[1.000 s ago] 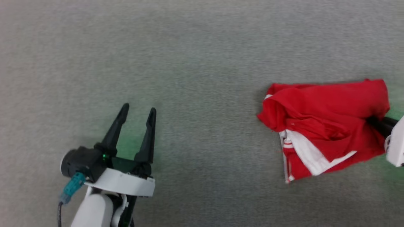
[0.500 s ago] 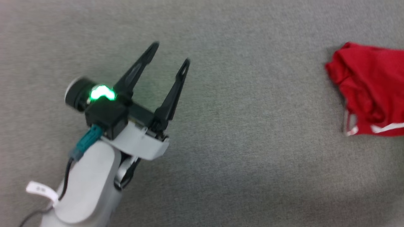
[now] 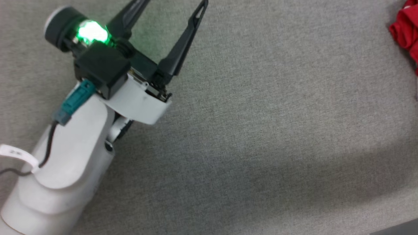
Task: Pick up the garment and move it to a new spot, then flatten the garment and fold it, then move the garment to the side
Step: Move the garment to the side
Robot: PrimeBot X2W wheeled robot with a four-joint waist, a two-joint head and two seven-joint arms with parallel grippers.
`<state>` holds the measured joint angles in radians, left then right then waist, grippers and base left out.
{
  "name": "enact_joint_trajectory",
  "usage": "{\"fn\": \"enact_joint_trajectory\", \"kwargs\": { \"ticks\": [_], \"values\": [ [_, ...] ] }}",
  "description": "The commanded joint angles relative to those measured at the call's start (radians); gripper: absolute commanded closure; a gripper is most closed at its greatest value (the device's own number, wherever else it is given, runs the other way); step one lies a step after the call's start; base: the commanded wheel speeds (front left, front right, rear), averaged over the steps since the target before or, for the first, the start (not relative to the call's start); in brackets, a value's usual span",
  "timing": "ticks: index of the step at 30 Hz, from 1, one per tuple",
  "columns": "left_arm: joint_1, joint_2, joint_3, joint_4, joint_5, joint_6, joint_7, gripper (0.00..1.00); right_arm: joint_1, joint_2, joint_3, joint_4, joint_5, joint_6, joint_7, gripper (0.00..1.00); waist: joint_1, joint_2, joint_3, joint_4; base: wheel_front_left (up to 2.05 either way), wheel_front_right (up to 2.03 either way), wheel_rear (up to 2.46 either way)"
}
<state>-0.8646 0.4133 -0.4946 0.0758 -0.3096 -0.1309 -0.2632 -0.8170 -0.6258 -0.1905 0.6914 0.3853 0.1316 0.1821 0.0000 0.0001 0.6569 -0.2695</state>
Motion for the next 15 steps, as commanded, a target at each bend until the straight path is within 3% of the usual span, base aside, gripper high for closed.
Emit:
{"fn": "enact_joint_trajectory", "kwargs": {
  "ticks": [1,14,15],
  "values": [
    [-0.021,0.009,-0.003,0.001,-0.008,0.002,-0.001,0.00,-0.036,0.003,0.006,0.022,-0.019,-0.002,-0.021,1.00,0.0000,-0.0001,0.045,-0.019,0.00,0.00,0.00],
    [-0.069,0.044,-0.018,0.020,-0.014,0.002,-0.001,0.00,-0.238,0.038,0.008,0.345,-0.175,-0.002,-0.200,1.00,0.0000,-0.0001,0.075,-0.008,0.00,0.00,0.00],
    [-0.066,0.042,-0.017,0.021,-0.016,0.002,-0.001,0.00,-0.245,0.042,0.009,0.363,-0.180,-0.002,-0.212,0.93,0.0000,-0.0001,0.070,-0.006,0.00,0.00,0.00]
  ]
}}
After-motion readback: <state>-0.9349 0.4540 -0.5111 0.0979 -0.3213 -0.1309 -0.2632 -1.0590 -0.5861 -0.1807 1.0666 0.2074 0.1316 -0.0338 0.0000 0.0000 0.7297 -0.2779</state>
